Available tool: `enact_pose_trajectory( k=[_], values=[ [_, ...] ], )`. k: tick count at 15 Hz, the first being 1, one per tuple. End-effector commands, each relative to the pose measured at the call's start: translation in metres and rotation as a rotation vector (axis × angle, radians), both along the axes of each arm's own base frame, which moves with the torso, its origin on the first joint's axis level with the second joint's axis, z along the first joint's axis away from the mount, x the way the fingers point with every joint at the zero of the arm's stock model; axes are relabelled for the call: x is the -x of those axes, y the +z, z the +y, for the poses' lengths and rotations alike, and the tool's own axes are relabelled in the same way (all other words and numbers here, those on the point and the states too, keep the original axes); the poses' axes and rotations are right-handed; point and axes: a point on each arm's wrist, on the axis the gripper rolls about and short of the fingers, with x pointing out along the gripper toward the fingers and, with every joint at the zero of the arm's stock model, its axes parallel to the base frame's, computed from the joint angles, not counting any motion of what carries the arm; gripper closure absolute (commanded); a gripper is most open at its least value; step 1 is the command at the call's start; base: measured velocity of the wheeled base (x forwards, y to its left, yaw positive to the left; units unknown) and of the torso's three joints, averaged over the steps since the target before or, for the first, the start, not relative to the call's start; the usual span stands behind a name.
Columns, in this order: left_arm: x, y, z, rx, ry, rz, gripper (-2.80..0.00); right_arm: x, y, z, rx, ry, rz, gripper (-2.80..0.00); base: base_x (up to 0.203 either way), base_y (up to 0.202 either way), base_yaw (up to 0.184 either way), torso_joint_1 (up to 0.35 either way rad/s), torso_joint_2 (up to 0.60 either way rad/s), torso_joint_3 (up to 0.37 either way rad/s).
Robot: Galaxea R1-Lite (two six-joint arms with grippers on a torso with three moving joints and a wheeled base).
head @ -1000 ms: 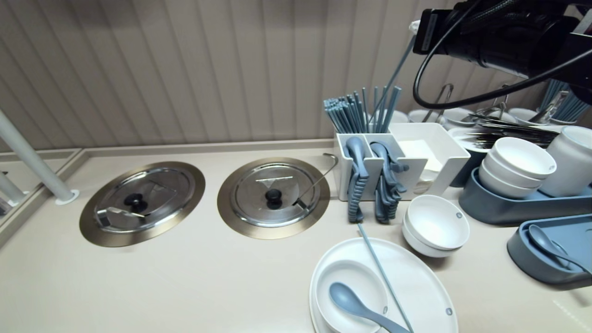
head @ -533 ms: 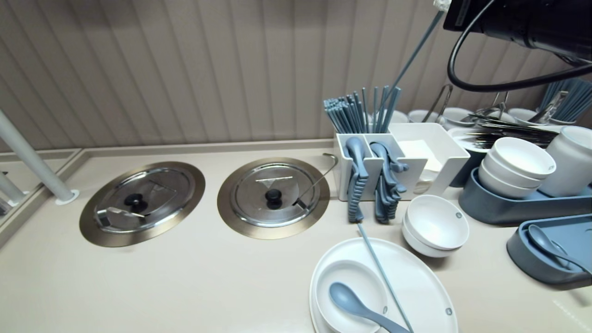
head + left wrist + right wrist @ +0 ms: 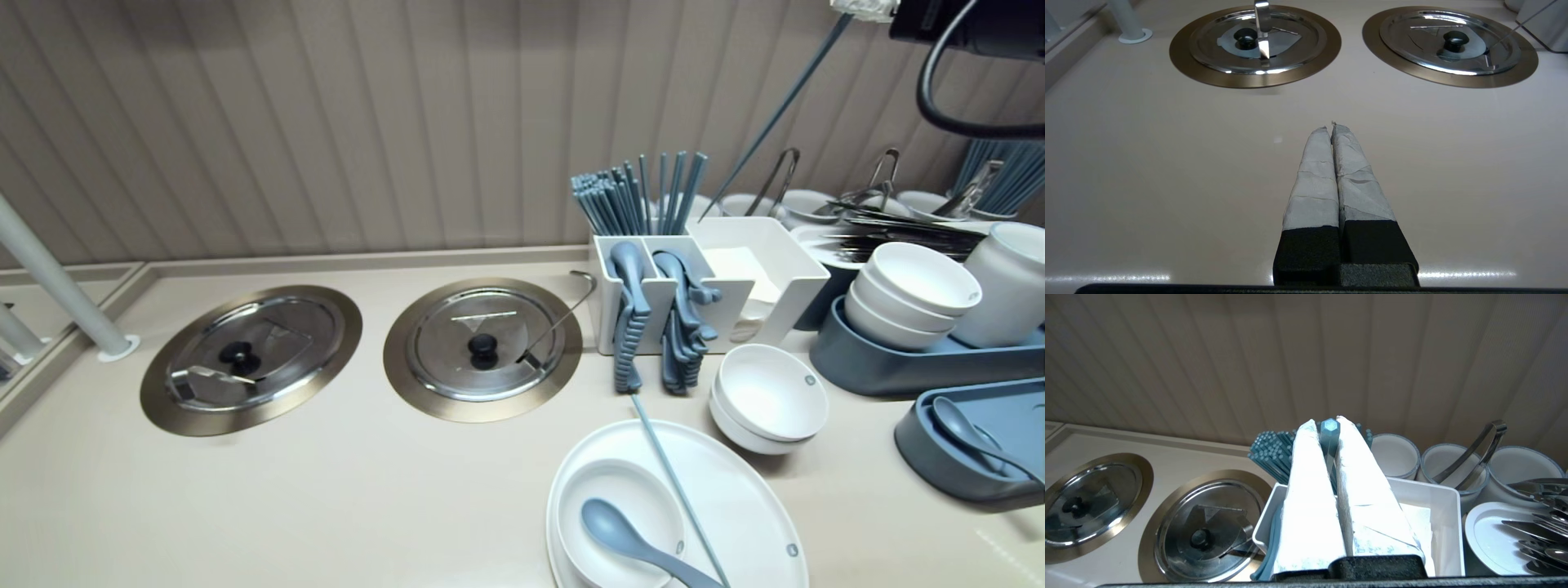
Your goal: Pick the chopsticks and place it on the plate
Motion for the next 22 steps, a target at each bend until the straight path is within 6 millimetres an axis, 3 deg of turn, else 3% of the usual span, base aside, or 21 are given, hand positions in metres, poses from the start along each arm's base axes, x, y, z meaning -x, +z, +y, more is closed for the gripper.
enact_pose_trajectory(
  k=[1, 5, 14, 19, 22],
  values=[
    [-0.001, -0.002, 0.000, 0.000, 0.000, 0.006, 0.00, 0.014, 0.010, -0.017, -0.003, 0.001, -0.016, 0.00, 0.000, 0.000, 0.000, 0.000, 0.00, 0.000],
    [-0.001, -0.002, 0.000, 0.000, 0.000, 0.006, 0.00, 0.040, 0.016, -0.031, -0.015, 0.098, 0.047, 0.00, 0.000, 0.000, 0.000, 0.000, 0.00, 0.000],
    [-0.001, -0.002, 0.000, 0.000, 0.000, 0.006, 0.00, 0.057, 0.010, -0.042, 0.101, 0.133, 0.231, 0.00, 0.000, 0.000, 0.000, 0.000, 0.00, 0.000],
    [-0.001, -0.002, 0.000, 0.000, 0.000, 0.008, 0.00, 0.066, -0.004, -0.039, 0.259, 0.195, 0.354, 0.00, 0.000, 0.000, 0.000, 0.000, 0.00, 0.000],
    [-0.001, -0.002, 0.000, 0.000, 0.000, 0.006, 0.00, 0.069, -0.012, -0.026, 0.331, 0.292, 0.405, 0.00, 0.000, 0.000, 0.000, 0.000, 0.00, 0.000]
  ],
)
